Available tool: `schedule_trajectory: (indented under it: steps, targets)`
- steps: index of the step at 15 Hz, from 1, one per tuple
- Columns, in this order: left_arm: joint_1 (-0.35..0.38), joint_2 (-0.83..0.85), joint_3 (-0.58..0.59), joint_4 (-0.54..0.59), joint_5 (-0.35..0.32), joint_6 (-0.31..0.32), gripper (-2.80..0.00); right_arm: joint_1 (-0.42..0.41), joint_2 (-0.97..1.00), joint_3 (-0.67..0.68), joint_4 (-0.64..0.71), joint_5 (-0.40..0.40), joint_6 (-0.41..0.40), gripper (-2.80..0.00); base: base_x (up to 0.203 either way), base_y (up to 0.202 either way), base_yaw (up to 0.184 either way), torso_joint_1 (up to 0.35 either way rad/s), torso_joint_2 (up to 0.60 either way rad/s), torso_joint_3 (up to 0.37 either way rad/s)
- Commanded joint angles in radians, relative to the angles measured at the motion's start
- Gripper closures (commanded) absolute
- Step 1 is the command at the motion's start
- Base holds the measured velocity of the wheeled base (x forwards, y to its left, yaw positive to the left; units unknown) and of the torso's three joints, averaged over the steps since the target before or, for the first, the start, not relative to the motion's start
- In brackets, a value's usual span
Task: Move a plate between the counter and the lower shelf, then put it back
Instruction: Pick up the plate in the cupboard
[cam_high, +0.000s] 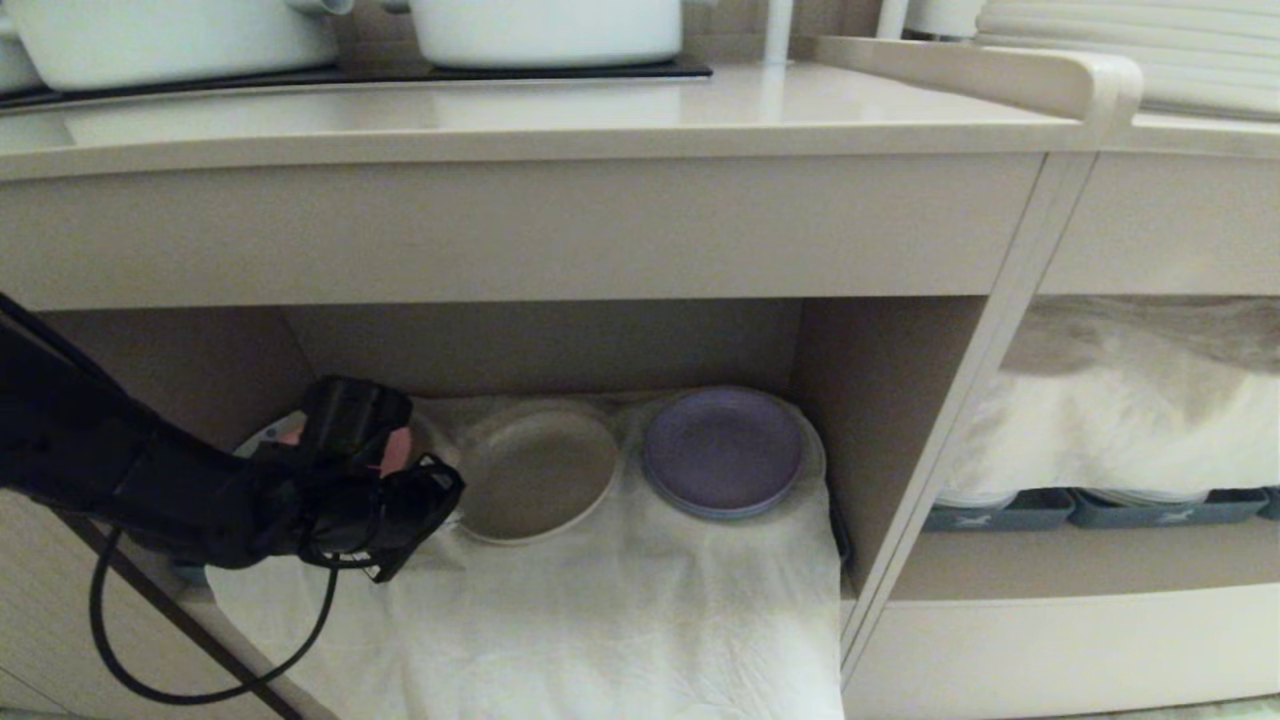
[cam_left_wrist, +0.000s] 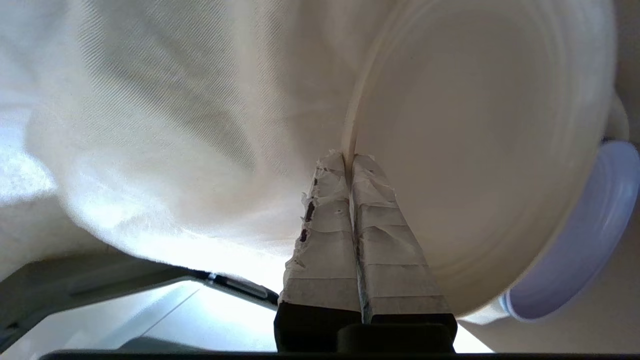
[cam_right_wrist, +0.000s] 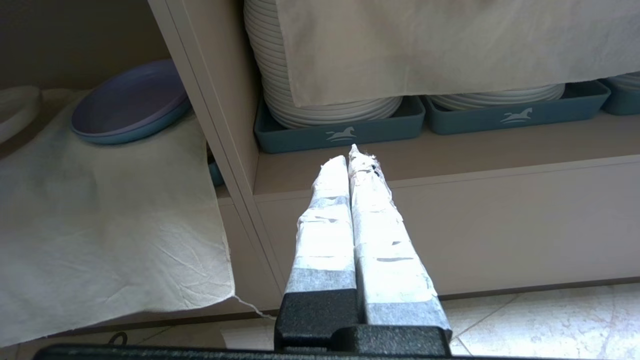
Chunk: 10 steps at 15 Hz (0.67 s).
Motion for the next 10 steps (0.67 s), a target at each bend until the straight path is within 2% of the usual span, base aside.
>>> schedule_trajectory:
  steps: [1,10]
  targets:
    - [0.000,-0.033,0.017,-0.003,0.000,-0.006,0.00,0.000,0.000,0.000,0.000,0.000,0.001,0.00,0.000,0.000,0.000,0.000,0.00,0.000]
    - [0.000,-0.181,0.148,-0.003,0.000,-0.003,0.00,0.000,0.000,0.000,0.000,0.000,0.001,0.00,0.000,0.000,0.000,0.000,0.00,0.000]
